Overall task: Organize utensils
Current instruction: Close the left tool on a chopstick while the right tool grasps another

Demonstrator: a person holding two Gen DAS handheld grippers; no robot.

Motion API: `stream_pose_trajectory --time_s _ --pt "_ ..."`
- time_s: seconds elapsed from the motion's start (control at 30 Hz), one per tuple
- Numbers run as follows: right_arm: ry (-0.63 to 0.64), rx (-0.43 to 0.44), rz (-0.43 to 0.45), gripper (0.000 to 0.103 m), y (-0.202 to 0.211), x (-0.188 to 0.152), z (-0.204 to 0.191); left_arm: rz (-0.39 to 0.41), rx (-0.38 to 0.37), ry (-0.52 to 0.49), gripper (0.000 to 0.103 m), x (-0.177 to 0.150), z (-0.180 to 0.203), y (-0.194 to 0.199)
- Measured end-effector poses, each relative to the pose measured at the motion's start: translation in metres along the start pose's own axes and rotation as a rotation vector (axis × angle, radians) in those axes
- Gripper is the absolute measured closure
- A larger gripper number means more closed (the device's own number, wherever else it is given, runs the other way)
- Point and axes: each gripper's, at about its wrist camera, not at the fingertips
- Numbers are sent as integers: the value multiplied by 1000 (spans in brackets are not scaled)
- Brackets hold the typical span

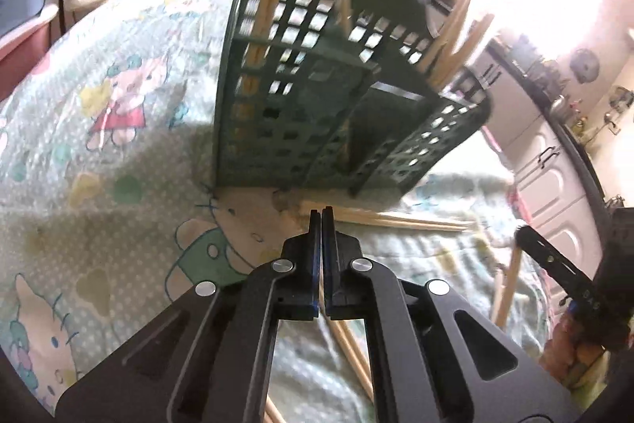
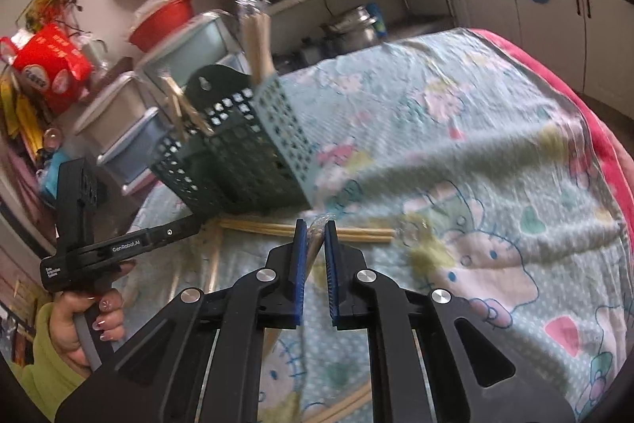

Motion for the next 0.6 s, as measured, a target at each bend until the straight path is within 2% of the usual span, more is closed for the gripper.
stream_pose_trajectory --time_s 0.13,0.17,0.2,0.23,0.6 --pt "14 10 9 94 3 2 -8 -12 7 -17 103 0 7 -1" --pt "17 13 10 94 3 3 -9 -25 14 -17 93 0 5 -4" --pt "18 13 11 94 3 2 -10 -34 23 -14 74 -1 1 -6" --pt "18 13 12 94 4 2 -11 -46 41 -19 67 -2 0 -9" --pt "29 46 36 95 9 11 -23 -106 132 -93 65 -7 2 -38"
Point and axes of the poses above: each gripper's, at about its wrist camera, not at the fingertips, and y roughly against the way its jaws point, z to its right, x to its top, and after that the axes turned 10 degrees about z, right-handed
